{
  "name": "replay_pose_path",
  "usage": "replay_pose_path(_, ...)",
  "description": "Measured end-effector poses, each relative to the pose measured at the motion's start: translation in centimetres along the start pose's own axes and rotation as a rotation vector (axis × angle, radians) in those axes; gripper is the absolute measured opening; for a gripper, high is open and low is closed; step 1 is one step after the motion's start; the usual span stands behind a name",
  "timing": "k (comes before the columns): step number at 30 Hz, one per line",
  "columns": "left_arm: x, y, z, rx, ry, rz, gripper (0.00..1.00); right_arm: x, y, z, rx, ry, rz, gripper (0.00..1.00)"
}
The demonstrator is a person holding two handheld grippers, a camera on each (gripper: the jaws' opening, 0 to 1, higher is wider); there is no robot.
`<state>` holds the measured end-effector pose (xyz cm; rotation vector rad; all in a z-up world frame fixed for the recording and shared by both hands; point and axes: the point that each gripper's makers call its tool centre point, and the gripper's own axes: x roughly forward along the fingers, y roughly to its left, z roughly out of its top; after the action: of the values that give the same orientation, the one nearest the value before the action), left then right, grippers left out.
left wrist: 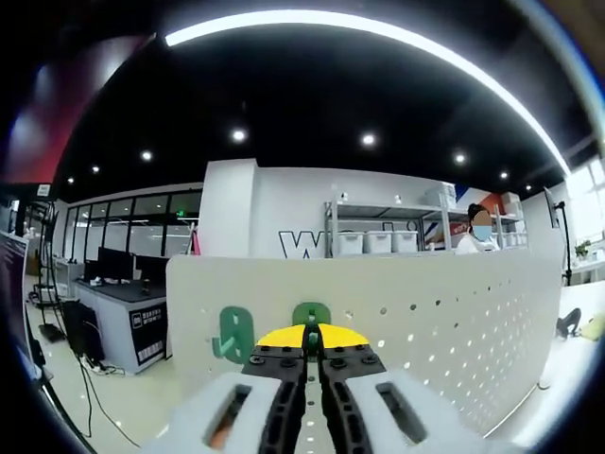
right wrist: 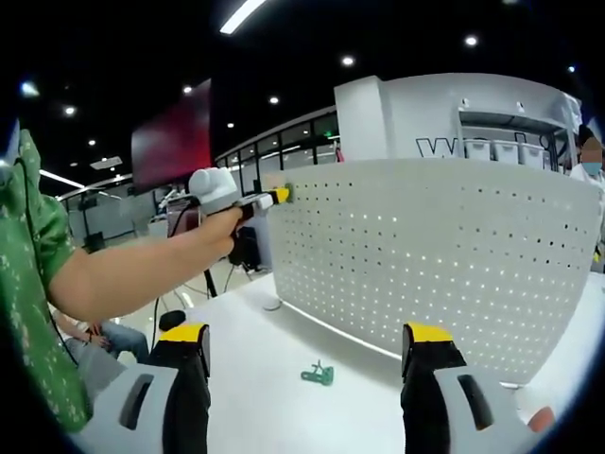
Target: Insert the hook assembly into the mounting plate slot until the hook locks in place.
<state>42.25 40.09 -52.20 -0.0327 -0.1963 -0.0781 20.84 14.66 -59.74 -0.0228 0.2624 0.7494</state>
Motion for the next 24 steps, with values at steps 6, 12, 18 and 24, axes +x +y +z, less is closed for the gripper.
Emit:
replay_pose_path(6, 0.13, -0.03, -0.34, 0.007, 0.006, -0.003, 0.03, 0.02, -0.03, 0.02, -0.001, 0.002, -0.002, 0.85)
replay_pose_path(12, 0.11, -0.11, -0.42, 0.034, 0.004, -0.004, 0.03, 0.02, -0.01, -0.06, 0.001, 0.005, -0.003, 0.85)
replay_pose_path(18, 0.13, -0.17, -0.47, 0.051, 0.001, -0.007, 0.03, 0.12, 0.02, -0.06, 0.001, 0.006, -0.005, 0.85)
replay_pose_path(24, 0.16, -0.11, -0.49, 0.049, 0.004, -0.007, 0.03, 0.10, 0.06, -0.08, 0.000, 0.007, -0.003, 0.85)
